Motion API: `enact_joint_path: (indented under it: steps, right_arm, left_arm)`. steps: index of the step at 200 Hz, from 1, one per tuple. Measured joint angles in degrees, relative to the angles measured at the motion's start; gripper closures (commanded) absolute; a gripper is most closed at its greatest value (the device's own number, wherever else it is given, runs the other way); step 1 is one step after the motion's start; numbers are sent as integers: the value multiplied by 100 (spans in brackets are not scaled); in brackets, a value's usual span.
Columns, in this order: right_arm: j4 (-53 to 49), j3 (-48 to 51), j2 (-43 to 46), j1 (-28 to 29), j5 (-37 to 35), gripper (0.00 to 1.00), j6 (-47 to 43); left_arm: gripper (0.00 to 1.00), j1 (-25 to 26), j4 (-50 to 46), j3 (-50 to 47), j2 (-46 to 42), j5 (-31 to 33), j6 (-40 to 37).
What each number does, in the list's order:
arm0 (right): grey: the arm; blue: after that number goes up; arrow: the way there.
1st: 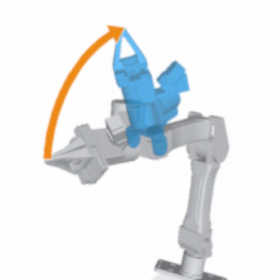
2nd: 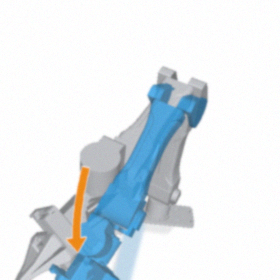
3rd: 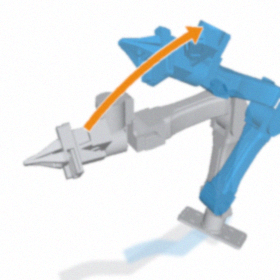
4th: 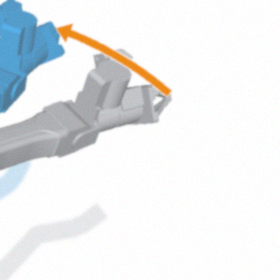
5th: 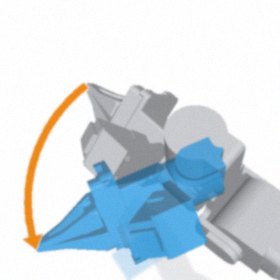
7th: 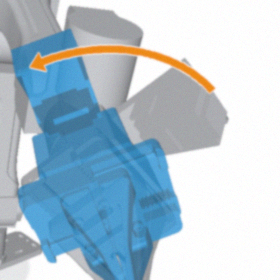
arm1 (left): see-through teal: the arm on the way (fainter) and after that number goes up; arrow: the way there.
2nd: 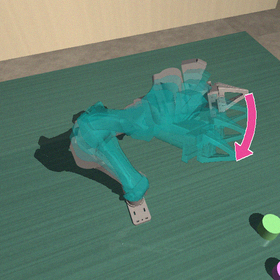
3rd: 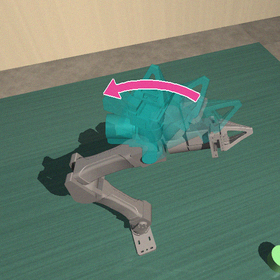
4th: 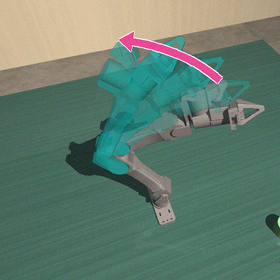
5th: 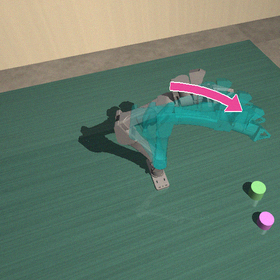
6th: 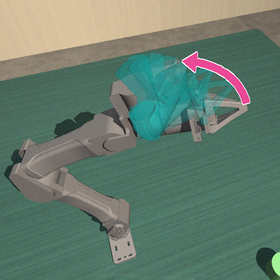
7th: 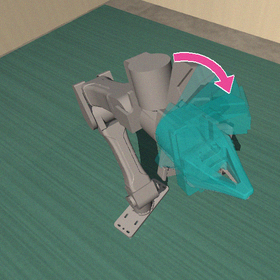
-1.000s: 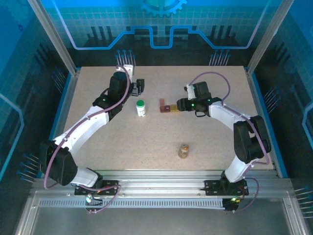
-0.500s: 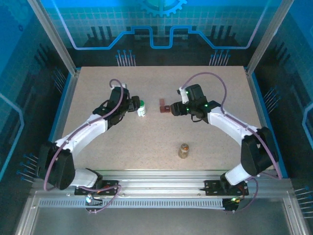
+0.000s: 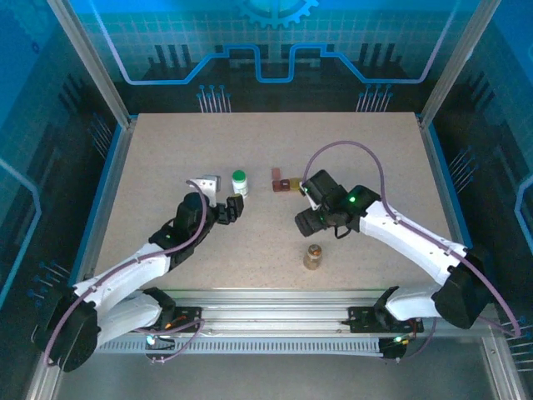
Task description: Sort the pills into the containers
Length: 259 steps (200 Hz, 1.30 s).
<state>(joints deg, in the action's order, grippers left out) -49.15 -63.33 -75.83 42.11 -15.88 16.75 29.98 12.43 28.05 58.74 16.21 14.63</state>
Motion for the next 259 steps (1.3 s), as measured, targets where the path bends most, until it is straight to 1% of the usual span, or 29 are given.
enact_joint_path:
  steps: [23, 63, 94, 120, 132, 172, 206, 227, 259]
  right_arm:
    - [-363, 2, 31, 254, 162, 9, 269]
    - [-577, 151, -109, 522, 461, 9, 671]
    - [-575, 374, -442, 599, 586, 9, 911]
    - [-533, 546, -686, 601, 632, 12, 1056]
    - [-474, 603, -802, 601, 667, 14, 1106]
    - [-310, 715, -1056, 638, 719, 27, 1263]
    - [-221, 715, -1104, 638, 730, 41, 1320]
    - [-214, 715, -1113, 638, 723, 45, 1331]
    - [-269, 614, -1115, 636, 691, 48, 1279]
  left_arm:
    - [17, 0, 295, -284, -129, 0, -96]
    - [17, 0, 570, -459, -168, -7, -111]
    - [17, 0, 640, -459, -254, -17, -92]
    - [17, 0, 643, -466, -308, -15, 0]
    - [17, 0, 643, -466, -310, -17, 37]
    - [16, 0, 640, -468, -323, -17, 94]
    - [16, 0, 640, -474, -350, -20, 177]
    - [16, 0, 640, -474, -354, -20, 192]
    - [16, 0, 660, -474, -321, -72, 190]
